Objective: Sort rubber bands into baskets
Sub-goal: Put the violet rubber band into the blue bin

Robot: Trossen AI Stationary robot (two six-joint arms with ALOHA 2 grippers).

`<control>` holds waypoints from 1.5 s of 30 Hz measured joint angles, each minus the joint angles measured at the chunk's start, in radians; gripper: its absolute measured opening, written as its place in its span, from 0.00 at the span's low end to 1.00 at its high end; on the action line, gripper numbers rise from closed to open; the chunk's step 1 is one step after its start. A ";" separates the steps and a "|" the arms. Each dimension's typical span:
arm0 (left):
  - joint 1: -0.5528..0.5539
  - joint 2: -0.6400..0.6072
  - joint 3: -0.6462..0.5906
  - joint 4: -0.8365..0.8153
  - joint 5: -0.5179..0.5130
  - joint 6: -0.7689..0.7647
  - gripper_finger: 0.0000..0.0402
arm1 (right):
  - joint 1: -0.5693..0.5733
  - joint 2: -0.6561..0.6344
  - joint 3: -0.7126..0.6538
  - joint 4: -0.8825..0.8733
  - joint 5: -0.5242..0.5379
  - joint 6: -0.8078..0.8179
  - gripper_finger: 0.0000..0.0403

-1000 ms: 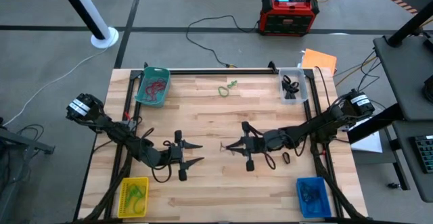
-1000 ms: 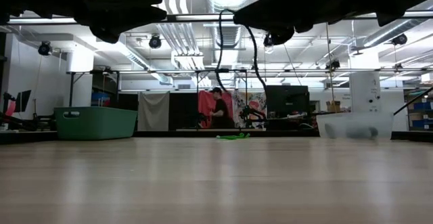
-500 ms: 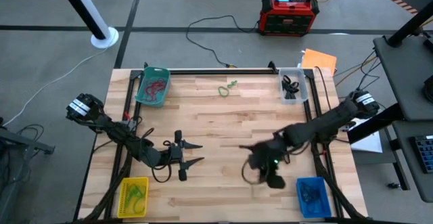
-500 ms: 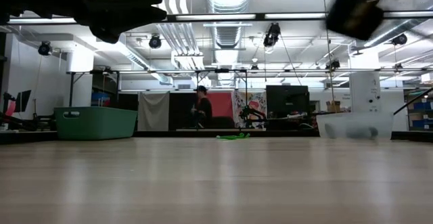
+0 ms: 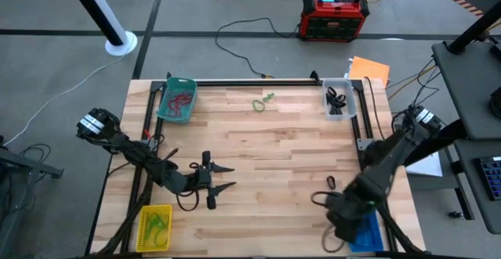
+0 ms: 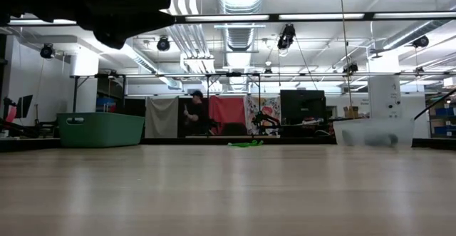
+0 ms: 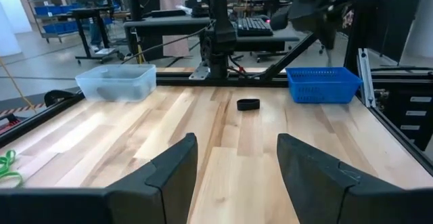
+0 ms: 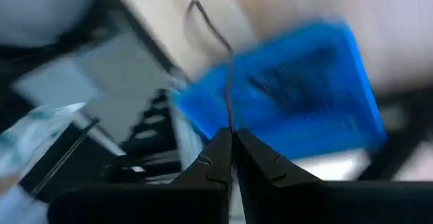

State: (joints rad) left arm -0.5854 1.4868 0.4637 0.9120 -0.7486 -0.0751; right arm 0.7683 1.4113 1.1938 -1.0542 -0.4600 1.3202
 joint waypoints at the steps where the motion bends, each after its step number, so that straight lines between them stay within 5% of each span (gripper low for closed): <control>1: 0.000 0.000 0.000 -0.003 0.000 -0.002 0.47 | 0.027 0.000 0.000 -0.038 -0.002 0.058 0.02; 11: 0.000 0.000 0.000 -0.013 0.000 0.003 0.47 | 0.174 -0.002 0.014 -0.273 -0.057 0.390 0.02; 24: 0.000 0.000 0.000 -0.019 0.000 0.005 0.47 | 0.161 -0.003 -0.112 -0.118 -0.052 0.303 0.02; 30: 0.000 0.000 0.000 -0.019 0.000 0.005 0.47 | 0.149 -0.003 -0.108 0.050 0.091 0.226 0.02; 45: 0.000 0.000 0.000 -0.035 -0.001 0.002 0.47 | 0.145 -0.005 -0.127 -0.065 0.076 0.320 0.02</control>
State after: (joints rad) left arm -0.5854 1.4868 0.4637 0.8774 -0.7494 -0.0731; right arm 0.9134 1.4067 1.0664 -1.1194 -0.3840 1.6398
